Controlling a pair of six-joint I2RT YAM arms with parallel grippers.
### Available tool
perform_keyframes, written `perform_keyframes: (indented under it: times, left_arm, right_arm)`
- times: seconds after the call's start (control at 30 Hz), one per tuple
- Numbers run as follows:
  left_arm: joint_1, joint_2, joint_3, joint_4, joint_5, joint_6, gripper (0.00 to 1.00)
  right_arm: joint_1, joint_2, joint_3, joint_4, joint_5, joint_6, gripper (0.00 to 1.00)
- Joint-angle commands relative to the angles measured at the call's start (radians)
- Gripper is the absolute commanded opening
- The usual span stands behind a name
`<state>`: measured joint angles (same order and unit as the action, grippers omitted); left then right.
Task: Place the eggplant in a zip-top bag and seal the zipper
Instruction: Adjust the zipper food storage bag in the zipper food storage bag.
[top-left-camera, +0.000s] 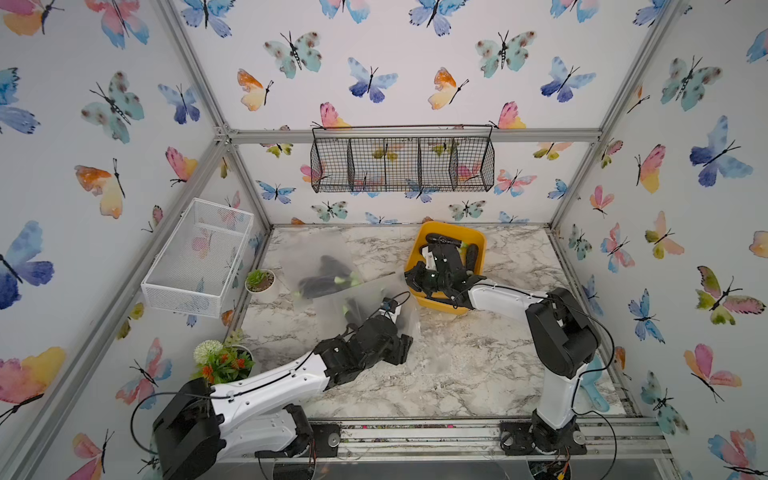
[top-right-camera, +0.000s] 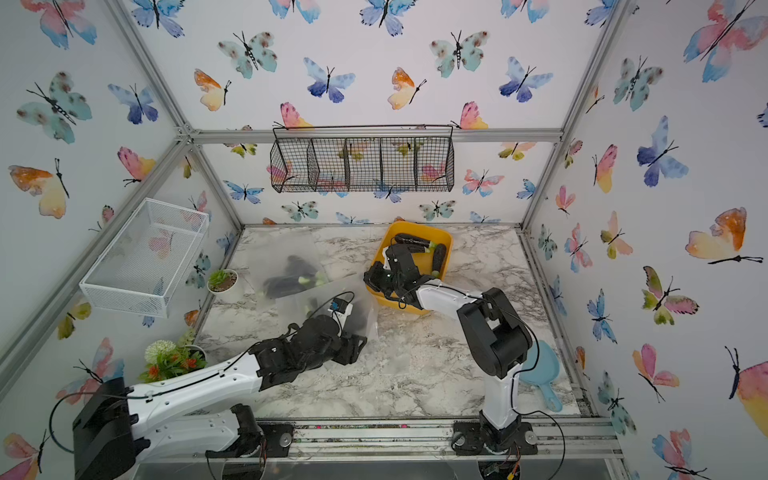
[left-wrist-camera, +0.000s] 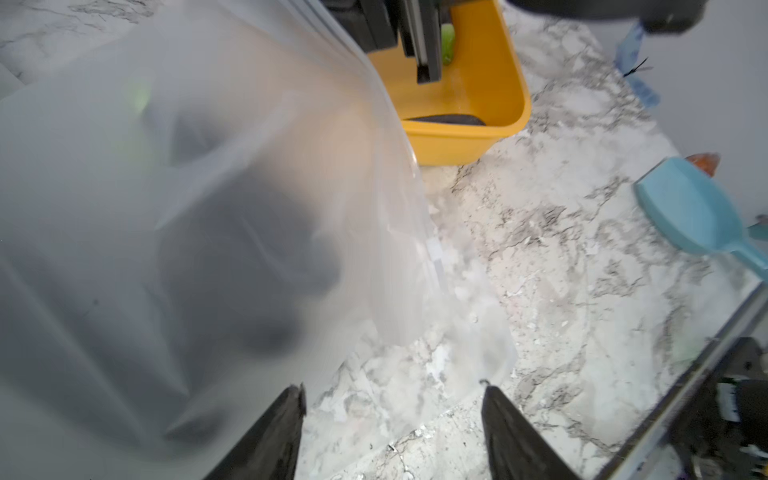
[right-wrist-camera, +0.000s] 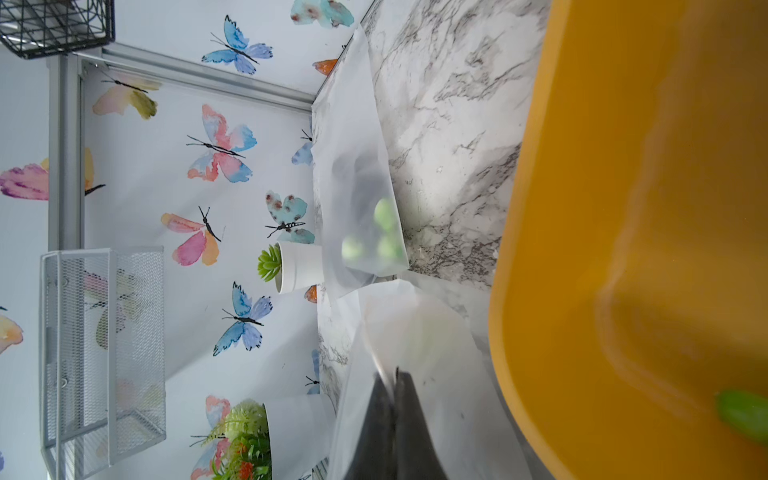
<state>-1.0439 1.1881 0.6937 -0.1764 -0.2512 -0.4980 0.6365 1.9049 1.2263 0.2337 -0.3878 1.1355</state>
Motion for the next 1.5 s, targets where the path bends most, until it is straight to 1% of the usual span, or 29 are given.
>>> perform_keyframes:
  times: [0.0, 0.07, 0.1, 0.2, 0.23, 0.3, 0.37, 0.43, 0.5, 0.53, 0.6, 0.67, 0.77, 0.83, 0.87, 0.9, 0.93, 0.97, 1.03, 1.1, 1.17, 1.2, 1.27, 1.3, 1.33, 1.37, 1.4, 1.47]
  left_arm:
    - [-0.073, 0.107, 0.06, -0.005, -0.256, 0.028, 0.71]
    - [-0.098, 0.172, 0.079, 0.0, -0.328, 0.005, 0.72]
    - [-0.105, 0.192, 0.079, 0.014, -0.343, -0.002, 0.72]
    - [-0.143, 0.227, 0.077, 0.052, -0.423, -0.042, 0.73]
    - [-0.159, 0.239, 0.075, 0.057, -0.468, -0.063, 0.73]
    - [-0.168, 0.285, 0.079, 0.074, -0.531, -0.08, 0.74]
    - [-0.168, 0.347, 0.112, 0.04, -0.604, -0.117, 0.75]
    - [-0.16, 0.386, 0.111, 0.094, -0.616, -0.088, 0.76]
    - [-0.142, 0.409, 0.106, 0.156, -0.572, -0.065, 0.76]
    - [-0.139, 0.418, 0.103, 0.177, -0.562, -0.066, 0.76]
    - [-0.136, 0.435, 0.1, 0.196, -0.579, -0.075, 0.76]
    - [-0.135, 0.451, 0.1, 0.214, -0.623, -0.063, 0.73]
    - [-0.12, 0.437, 0.053, 0.342, -0.627, 0.017, 0.6]
    - [-0.113, 0.405, 0.004, 0.442, -0.606, 0.077, 0.45]
    - [-0.112, 0.383, -0.016, 0.478, -0.594, 0.106, 0.4]
    - [-0.112, 0.356, -0.041, 0.508, -0.585, 0.131, 0.3]
    - [-0.114, 0.321, -0.067, 0.529, -0.577, 0.139, 0.13]
    - [-0.112, 0.287, -0.095, 0.556, -0.569, 0.153, 0.07]
    - [-0.112, 0.196, -0.152, 0.586, -0.555, 0.172, 0.01]
    - [-0.107, 0.098, -0.19, 0.588, -0.515, 0.203, 0.0]
    - [-0.094, -0.012, -0.217, 0.571, -0.461, 0.236, 0.0]
    - [-0.073, -0.074, -0.225, 0.548, -0.406, 0.246, 0.0]
    - [-0.002, -0.188, -0.235, 0.499, -0.28, 0.243, 0.0]
    - [0.047, -0.245, -0.237, 0.48, -0.188, 0.255, 0.0]
    - [0.084, -0.29, -0.236, 0.465, -0.133, 0.275, 0.0]
    - [0.105, -0.321, -0.232, 0.457, -0.095, 0.301, 0.0]
    - [0.134, -0.343, -0.213, 0.43, -0.018, 0.332, 0.0]
    - [0.175, -0.336, -0.136, 0.332, 0.082, 0.366, 0.0]
  right_arm:
    - [0.002, 0.037, 0.05, 0.016, 0.034, 0.067, 0.04]
    - [0.002, 0.047, 0.068, 0.005, 0.03, 0.071, 0.04]
    - [0.002, 0.049, 0.072, 0.0, 0.033, 0.073, 0.04]
    - [-0.003, 0.058, 0.072, 0.003, 0.029, 0.096, 0.04]
    - [-0.006, 0.058, 0.07, 0.009, 0.024, 0.107, 0.04]
    - [-0.008, 0.056, 0.065, 0.026, 0.011, 0.127, 0.04]
    - [-0.009, 0.053, 0.065, 0.033, -0.001, 0.141, 0.04]
    - [-0.01, 0.049, 0.07, 0.033, -0.01, 0.145, 0.04]
    - [-0.012, 0.049, 0.071, 0.035, -0.017, 0.15, 0.04]
    - [-0.014, 0.052, 0.074, 0.036, -0.02, 0.15, 0.04]
    - [-0.015, 0.052, 0.075, 0.036, -0.029, 0.154, 0.04]
    - [-0.015, 0.05, 0.072, 0.035, -0.037, 0.153, 0.04]
    - [-0.016, 0.045, 0.068, 0.026, -0.043, 0.151, 0.04]
    - [-0.018, 0.043, 0.068, 0.019, -0.042, 0.145, 0.04]
    - [-0.019, 0.043, 0.07, 0.011, -0.04, 0.143, 0.04]
    - [-0.022, 0.043, 0.07, 0.007, -0.039, 0.141, 0.04]
    - [-0.024, 0.043, 0.07, 0.002, -0.035, 0.138, 0.04]
    - [-0.028, 0.043, 0.071, -0.002, -0.036, 0.135, 0.04]
    - [-0.033, 0.045, 0.073, -0.006, -0.041, 0.126, 0.04]
    - [-0.035, 0.045, 0.082, -0.014, -0.05, 0.102, 0.07]
    - [-0.037, 0.037, 0.098, -0.037, -0.064, 0.042, 0.17]
    - [-0.038, 0.028, 0.108, -0.054, -0.069, -0.007, 0.24]
    - [-0.041, 0.006, 0.141, -0.129, -0.064, -0.112, 0.36]
    - [-0.047, -0.014, 0.153, -0.153, -0.073, -0.169, 0.41]
    - [-0.057, -0.034, 0.156, -0.167, -0.079, -0.203, 0.46]
    - [-0.07, -0.072, 0.157, -0.187, -0.074, -0.239, 0.48]
    - [-0.087, -0.108, 0.156, -0.194, -0.069, -0.276, 0.51]
    - [-0.128, -0.175, 0.161, -0.217, -0.044, -0.334, 0.53]
